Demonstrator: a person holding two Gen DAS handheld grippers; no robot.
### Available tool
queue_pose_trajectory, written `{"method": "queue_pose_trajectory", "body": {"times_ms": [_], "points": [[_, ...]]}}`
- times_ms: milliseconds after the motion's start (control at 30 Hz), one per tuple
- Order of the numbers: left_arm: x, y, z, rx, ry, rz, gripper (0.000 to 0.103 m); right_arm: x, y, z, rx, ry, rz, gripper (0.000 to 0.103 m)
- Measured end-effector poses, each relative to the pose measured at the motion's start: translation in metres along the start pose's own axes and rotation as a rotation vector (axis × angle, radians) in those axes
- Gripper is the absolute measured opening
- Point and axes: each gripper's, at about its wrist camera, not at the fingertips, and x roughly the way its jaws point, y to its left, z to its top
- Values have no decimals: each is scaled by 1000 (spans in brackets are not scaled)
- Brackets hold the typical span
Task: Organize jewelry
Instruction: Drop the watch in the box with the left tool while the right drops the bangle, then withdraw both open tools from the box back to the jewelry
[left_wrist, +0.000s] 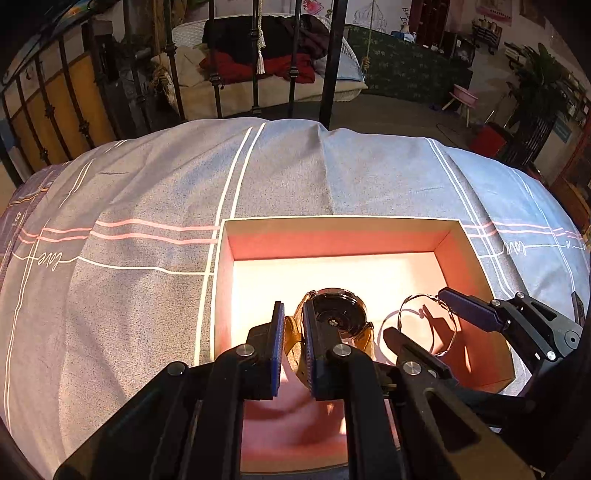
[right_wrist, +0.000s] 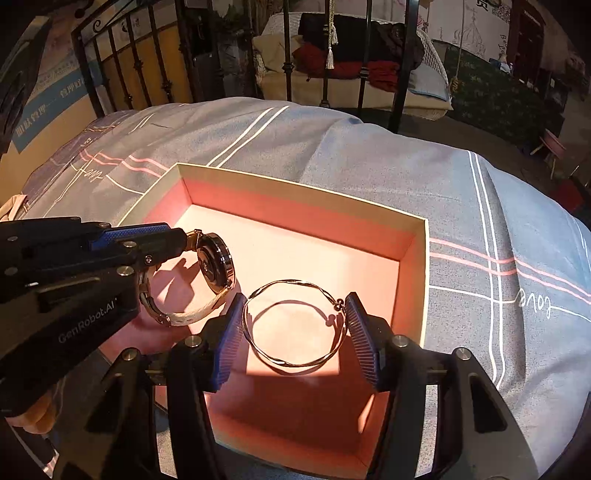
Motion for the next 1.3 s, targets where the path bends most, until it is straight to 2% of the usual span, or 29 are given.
{"method": "queue_pose_trajectory", "body": {"times_ms": [400, 500, 600, 633, 667, 733, 833, 967, 1100, 1200, 1300], "points": [[-9, -1, -1, 2, -26, 11, 13, -4, 10, -3, -36, 4, -18, 57], [-18, 1, -1, -1, -41, 2, 14, -13, 10, -6, -34, -13, -24, 70], [-39, 5, -4, -7, -80, -14, 24, -34, 11, -10, -28, -53, -28, 71], [-48, 7, -7, -9, -94, -30, 33, -44, 11, -13, -21, -73, -24, 71], [-58, 9, -12, -9, -107, -45, 43, -55, 10, -17, -12, -100, -17, 71], [-78, 13, -25, -1, -142, -76, 52, -80, 9, -28, 9, -154, -11, 72], [-100, 16, -58, 22, -173, -101, 58, -114, 6, -56, 49, -224, -5, 74], [-106, 24, -113, 15, -153, -129, 60, -136, 0, -105, 122, -242, 33, 74], [-100, 32, -155, -19, -100, -118, 60, -140, -2, -152, 178, -217, 42, 74], [-96, 29, -169, 17, -85, -83, 60, -139, -3, -171, 199, -194, 49, 74], [-88, 21, -169, 54, -73, -54, 60, -136, -3, -175, 208, -188, 53, 74]]}}
